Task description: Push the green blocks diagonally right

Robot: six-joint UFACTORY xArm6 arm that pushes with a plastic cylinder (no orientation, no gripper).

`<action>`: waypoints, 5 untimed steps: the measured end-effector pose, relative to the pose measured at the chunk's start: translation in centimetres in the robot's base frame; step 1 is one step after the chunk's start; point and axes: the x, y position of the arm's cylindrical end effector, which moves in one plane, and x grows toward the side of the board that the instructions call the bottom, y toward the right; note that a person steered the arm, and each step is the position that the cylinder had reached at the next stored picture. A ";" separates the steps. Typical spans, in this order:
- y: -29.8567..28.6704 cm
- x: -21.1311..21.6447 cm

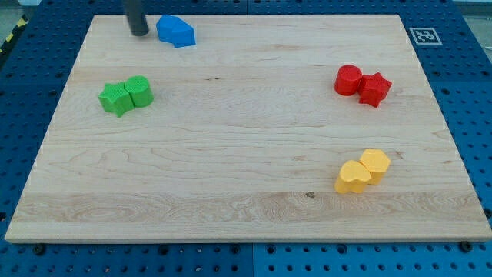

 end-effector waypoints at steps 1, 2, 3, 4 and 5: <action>-3.6 4.4; -5.6 10.0; -5.7 15.9; -5.7 19.6; -4.8 20.0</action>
